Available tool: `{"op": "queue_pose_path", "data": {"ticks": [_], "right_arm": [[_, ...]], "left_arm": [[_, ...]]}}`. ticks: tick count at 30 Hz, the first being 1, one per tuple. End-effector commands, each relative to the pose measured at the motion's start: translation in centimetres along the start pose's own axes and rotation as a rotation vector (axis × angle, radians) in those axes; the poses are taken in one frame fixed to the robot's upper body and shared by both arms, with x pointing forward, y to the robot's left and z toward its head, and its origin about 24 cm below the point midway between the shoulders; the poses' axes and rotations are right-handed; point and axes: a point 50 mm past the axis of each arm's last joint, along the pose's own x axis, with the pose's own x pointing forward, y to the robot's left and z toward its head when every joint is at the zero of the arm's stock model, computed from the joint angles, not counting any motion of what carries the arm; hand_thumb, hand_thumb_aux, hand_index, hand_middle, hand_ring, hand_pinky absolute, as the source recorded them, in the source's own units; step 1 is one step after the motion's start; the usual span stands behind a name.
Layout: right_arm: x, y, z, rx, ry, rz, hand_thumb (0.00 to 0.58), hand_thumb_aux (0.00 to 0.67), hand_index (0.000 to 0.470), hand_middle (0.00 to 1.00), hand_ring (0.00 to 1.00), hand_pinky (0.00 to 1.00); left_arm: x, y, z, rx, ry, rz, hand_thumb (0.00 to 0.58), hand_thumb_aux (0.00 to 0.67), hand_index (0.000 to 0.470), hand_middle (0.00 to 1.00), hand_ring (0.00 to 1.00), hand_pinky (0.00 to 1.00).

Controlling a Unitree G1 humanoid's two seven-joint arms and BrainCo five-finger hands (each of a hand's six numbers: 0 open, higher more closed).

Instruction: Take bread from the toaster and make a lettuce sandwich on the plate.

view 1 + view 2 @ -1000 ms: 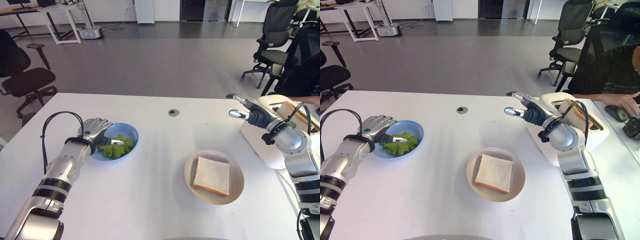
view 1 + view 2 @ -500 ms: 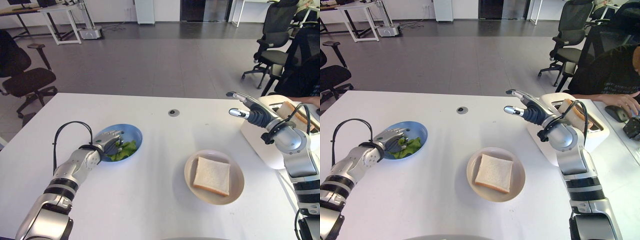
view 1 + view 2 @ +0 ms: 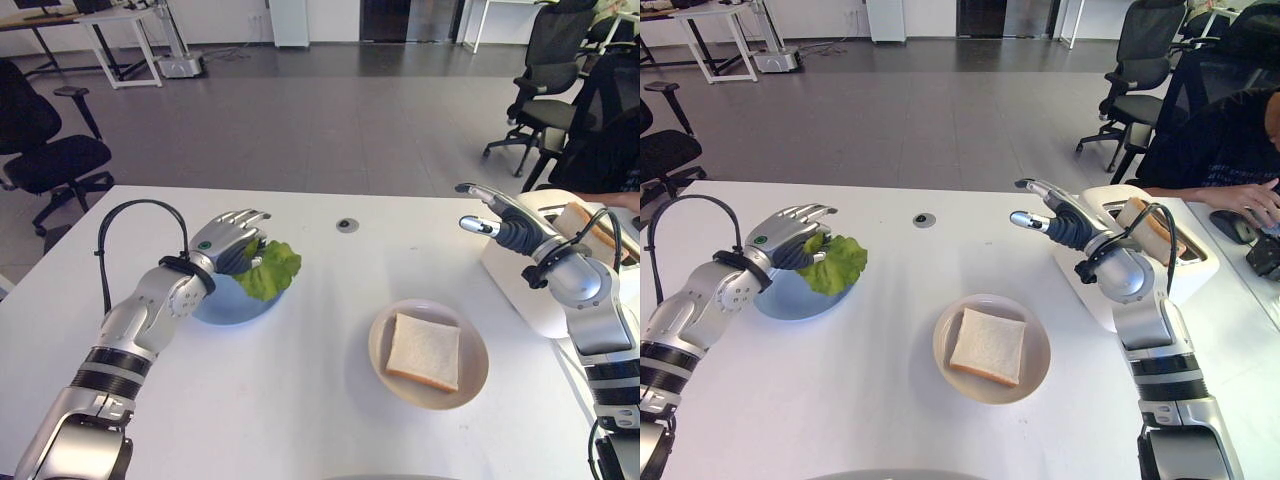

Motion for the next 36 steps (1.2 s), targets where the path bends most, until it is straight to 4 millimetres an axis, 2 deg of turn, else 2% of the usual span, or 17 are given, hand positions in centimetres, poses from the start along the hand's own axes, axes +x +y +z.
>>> {"op": "queue_pose_path", "data": {"ticks": [1, 5, 10, 14, 20, 24, 30, 31, 32, 33, 36], "right_arm": [[0.2, -0.1, -0.3, -0.005, 0.019, -0.011, 0.0, 0.0, 0.0, 0.0, 0.0, 0.0], [0.3, -0.2, -0.5, -0.001, 0.031, -0.023, 0.0, 0.0, 0.0, 0.0, 0.0, 0.0], [0.3, -0.6, -1.2, -0.015, 0.066, -0.047, 0.0, 0.0, 0.0, 0.0, 0.0, 0.0], [0.5, -0.6, -1.3, 0.014, 0.062, -0.052, 0.0, 0.0, 0.0, 0.0, 0.0, 0.0], [0.4, -0.5, -1.4, 0.012, 0.068, -0.057, 0.0, 0.0, 0.0, 0.0, 0.0, 0.0], [0.3, -0.3, -1.3, 0.013, 0.065, -0.056, 0.0, 0.0, 0.0, 0.0, 0.0, 0.0], [0.5, -0.1, -1.3, 0.01, 0.062, -0.052, 0.0, 0.0, 0.0, 0.0, 0.0, 0.0], [0.5, -0.1, -1.3, 0.009, 0.061, -0.052, 0.0, 0.0, 0.0, 0.0, 0.0, 0.0], [0.5, -0.1, -1.3, 0.008, 0.061, -0.052, 0.0, 0.0, 0.0, 0.0, 0.0, 0.0], [0.4, -0.2, -1.3, 0.007, 0.063, -0.055, 0.0, 0.0, 0.0, 0.0, 0.0, 0.0], [0.4, -0.7, -1.4, -0.009, 0.067, -0.083, 0.0, 0.0, 0.0, 0.0, 0.0, 0.0]], "left_arm": [[0.5, 0.6, 3.7, -0.092, -0.129, 0.014, 0.58, 0.67, 0.47, 0.0, 0.0, 0.0], [2.0, 0.2, 8.7, -0.213, -0.302, 0.002, 0.58, 0.67, 0.47, 0.0, 0.0, 0.0], [3.6, -0.7, 16.0, -0.403, -0.549, -0.062, 0.58, 0.67, 0.47, 0.0, 0.0, 0.0], [4.5, -1.6, 19.4, -0.51, -0.631, -0.127, 0.58, 0.67, 0.47, 0.0, 0.0, 0.0], [5.3, -4.1, 20.9, -0.557, -0.635, -0.244, 0.58, 0.67, 0.47, 0.0, 0.0, 0.0], [5.5, -6.5, 20.3, -0.514, -0.591, -0.324, 0.58, 0.67, 0.47, 0.0, 0.0, 0.0], [5.8, -7.8, 19.9, -0.54, -0.557, -0.333, 0.58, 0.67, 0.47, 0.0, 0.0, 0.0], [5.9, -7.8, 19.7, -0.55, -0.549, -0.316, 0.536, 0.486, 0.341, 0.0, 0.0, 0.0], [6.0, -7.6, 19.5, -0.568, -0.54, -0.288, 0.031, 0.018, 0.013, 0.0, 0.0, 0.0], [6.2, -7.0, 19.4, -0.64, -0.539, -0.245, 0.0, 0.0, 0.0, 0.0, 0.0, 0.0], [6.6, -4.5, 18.3, -0.804, -0.544, -0.071, 0.0, 0.0, 0.0, 0.0, 0.0, 0.0]]}}
